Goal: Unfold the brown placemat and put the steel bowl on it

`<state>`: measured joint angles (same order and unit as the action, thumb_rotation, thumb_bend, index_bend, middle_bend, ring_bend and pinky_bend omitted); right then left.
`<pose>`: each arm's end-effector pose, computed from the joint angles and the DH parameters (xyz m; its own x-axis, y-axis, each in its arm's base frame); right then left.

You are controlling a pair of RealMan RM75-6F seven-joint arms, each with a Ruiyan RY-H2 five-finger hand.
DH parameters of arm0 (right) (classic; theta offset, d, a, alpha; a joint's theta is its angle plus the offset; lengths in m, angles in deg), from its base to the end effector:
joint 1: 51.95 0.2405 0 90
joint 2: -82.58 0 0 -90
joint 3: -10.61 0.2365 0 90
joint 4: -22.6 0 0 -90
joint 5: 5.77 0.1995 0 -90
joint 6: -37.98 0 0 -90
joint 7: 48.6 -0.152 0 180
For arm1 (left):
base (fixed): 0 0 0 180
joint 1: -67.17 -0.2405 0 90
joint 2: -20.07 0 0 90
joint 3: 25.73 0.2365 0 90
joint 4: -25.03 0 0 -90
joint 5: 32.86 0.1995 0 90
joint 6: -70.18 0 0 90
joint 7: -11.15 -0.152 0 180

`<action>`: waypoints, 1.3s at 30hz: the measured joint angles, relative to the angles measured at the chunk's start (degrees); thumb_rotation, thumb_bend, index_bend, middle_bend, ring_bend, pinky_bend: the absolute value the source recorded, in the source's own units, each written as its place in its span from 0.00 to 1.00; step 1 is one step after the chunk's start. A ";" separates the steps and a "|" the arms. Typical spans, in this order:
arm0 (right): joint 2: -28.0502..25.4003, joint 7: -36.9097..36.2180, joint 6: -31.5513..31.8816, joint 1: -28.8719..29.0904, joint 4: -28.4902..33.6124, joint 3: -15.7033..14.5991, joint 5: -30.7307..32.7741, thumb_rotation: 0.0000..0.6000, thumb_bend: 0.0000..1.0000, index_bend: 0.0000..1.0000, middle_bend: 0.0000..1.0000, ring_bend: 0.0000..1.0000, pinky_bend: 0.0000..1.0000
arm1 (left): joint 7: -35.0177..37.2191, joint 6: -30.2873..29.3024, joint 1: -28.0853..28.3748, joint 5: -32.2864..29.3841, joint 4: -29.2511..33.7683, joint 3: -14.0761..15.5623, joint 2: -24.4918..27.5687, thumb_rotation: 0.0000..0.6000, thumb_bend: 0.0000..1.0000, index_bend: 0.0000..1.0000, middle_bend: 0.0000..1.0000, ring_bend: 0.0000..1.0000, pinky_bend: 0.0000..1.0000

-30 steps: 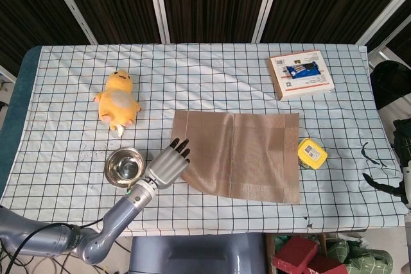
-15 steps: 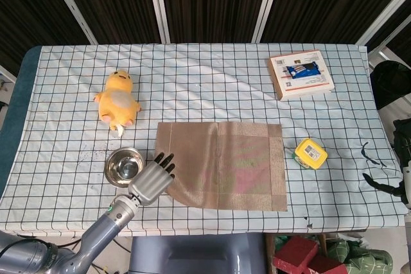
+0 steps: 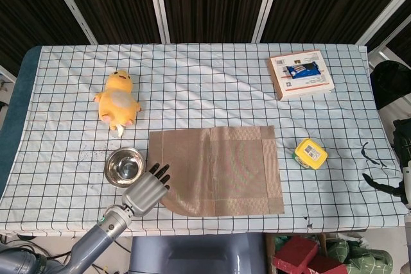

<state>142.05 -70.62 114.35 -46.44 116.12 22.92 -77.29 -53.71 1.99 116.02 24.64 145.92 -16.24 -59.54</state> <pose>-0.3148 -0.2188 0.2027 0.0203 0.1023 0.9946 -0.9824 0.1868 0.0008 -0.0864 0.2125 0.0010 0.8596 0.1171 0.4974 0.4314 -0.6881 -0.5835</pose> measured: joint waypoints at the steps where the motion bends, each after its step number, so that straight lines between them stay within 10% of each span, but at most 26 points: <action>1: 0.00 -0.01 -0.03 0.01 0.00 -0.01 -0.01 1.00 0.11 0.00 0.00 0.01 0.19 | -0.13 -0.09 -0.15 0.02 0.21 0.24 0.26 1.00 0.43 0.66 0.28 0.08 0.18; 21: 0.05 0.13 -0.10 0.04 -0.05 0.00 0.01 1.00 0.11 0.00 0.00 0.01 0.19 | -0.72 0.47 -1.41 -0.20 0.95 2.51 2.69 1.00 0.43 0.66 0.26 0.08 0.18; 31: 0.02 0.44 -0.27 0.08 0.01 -0.06 0.12 1.00 0.11 0.00 0.00 0.01 0.19 | -0.18 0.68 -1.86 -0.61 1.28 2.50 3.19 1.00 0.05 0.13 0.09 0.07 0.14; 39: 0.19 0.35 0.08 0.02 -0.09 0.02 -0.05 1.00 0.11 0.00 0.00 0.01 0.19 | 2.38 -1.64 -3.23 1.68 2.34 1.52 4.91 1.00 0.04 0.11 0.09 0.07 0.13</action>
<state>142.24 -70.27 114.43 -46.42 116.03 22.94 -77.34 -51.33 0.35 112.78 26.32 148.26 -14.72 -54.63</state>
